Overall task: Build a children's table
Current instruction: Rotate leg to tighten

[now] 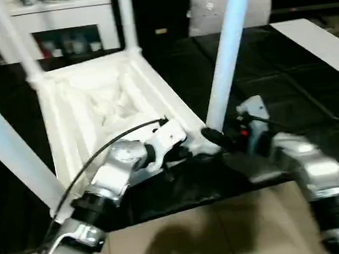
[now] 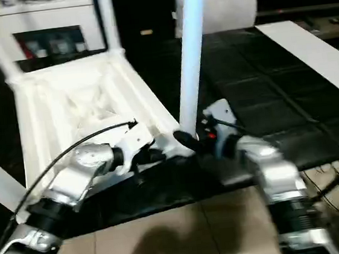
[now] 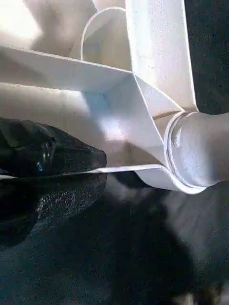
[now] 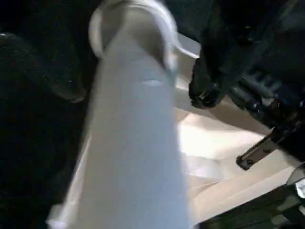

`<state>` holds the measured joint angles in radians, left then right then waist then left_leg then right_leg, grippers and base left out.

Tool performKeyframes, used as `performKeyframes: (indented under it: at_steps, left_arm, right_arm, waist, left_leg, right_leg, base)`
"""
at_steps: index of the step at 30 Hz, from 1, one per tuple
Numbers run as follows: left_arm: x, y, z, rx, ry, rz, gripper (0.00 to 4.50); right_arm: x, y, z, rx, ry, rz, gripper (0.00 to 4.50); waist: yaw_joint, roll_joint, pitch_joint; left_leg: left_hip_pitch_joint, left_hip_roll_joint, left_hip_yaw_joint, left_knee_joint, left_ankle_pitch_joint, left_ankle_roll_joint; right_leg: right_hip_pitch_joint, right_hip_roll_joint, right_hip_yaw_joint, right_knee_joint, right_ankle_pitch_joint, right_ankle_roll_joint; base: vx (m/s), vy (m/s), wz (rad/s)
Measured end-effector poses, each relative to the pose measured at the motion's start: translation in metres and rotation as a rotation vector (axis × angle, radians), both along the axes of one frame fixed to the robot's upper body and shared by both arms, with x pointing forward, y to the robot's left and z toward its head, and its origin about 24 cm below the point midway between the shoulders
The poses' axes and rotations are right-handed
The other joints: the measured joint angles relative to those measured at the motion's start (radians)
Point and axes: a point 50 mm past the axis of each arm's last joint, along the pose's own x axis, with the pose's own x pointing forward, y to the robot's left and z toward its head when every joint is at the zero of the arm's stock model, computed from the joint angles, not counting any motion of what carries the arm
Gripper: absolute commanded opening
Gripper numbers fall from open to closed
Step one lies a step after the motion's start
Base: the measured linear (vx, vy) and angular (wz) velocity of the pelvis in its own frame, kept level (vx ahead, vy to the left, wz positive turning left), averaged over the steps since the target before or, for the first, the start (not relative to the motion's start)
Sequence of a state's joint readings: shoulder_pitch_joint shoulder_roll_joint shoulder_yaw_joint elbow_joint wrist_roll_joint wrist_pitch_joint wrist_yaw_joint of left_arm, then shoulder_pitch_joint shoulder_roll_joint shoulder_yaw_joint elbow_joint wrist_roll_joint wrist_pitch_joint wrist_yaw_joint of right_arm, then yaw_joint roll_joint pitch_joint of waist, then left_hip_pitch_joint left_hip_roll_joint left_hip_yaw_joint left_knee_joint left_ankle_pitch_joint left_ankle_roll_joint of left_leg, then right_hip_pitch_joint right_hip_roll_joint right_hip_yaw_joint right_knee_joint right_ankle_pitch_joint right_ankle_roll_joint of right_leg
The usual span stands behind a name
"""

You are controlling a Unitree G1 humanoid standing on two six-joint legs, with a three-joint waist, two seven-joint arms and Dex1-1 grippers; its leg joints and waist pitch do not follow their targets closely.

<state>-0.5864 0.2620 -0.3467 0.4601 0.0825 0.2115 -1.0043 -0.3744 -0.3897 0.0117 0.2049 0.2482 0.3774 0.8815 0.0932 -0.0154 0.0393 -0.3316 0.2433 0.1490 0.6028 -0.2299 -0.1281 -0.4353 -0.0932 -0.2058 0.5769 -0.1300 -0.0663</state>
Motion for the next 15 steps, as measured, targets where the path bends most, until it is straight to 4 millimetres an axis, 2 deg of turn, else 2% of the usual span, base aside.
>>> performKeyframes:
  at_steps: [5, 11, 13, 15]
  left_arm:
    - [-0.005, 0.014, 0.0, 0.026, 0.011, -0.135, 0.0]
    - [-0.01, 0.024, 0.002, 0.073, 0.02, -0.29, 0.0]
    - [-0.012, 0.023, 0.003, 0.078, 0.025, -0.335, 0.0]
    - [-0.014, 0.024, 0.003, 0.081, 0.04, -0.375, 0.0]
  right_arm:
    - [-0.009, -0.011, 0.003, -0.054, 0.039, 0.169, 4.48]
    - [-0.018, -0.014, 0.004, -0.093, 0.081, 0.352, 4.48]
    - [-0.02, -0.012, 0.003, -0.091, 0.084, 0.395, 4.21]
    - [-0.022, -0.01, 0.002, -0.085, 0.097, 0.43, 4.21]
  waist:
    - [0.02, 0.0, 0.0]
    - [0.038, -0.001, 0.0]
    - [0.047, -0.001, -0.001]
    - [0.054, -0.001, -0.001]
  left_leg:
    - [-0.001, -0.001, 0.0, 0.004, 0.002, -0.003]
    - [-0.001, -0.002, -0.002, 0.005, 0.002, -0.003]
    - [-0.001, -0.001, -0.002, 0.004, 0.002, -0.003]
    - [-0.001, -0.001, -0.002, 0.004, 0.002, -0.003]
  right_leg:
    - [0.003, -0.001, 0.003, -0.001, 0.002, 0.003]
    - [0.007, -0.001, 0.005, -0.001, 0.003, 0.004]
    - [0.007, -0.001, 0.005, -0.001, 0.002, 0.004]
    - [0.007, -0.001, 0.005, -0.001, 0.002, 0.005]
  base:
    - [0.0, 0.0, 0.0]
    - [0.0, 0.0, 0.0]
    - [0.0, 0.0, 0.0]
    - [0.0, 0.0, 0.0]
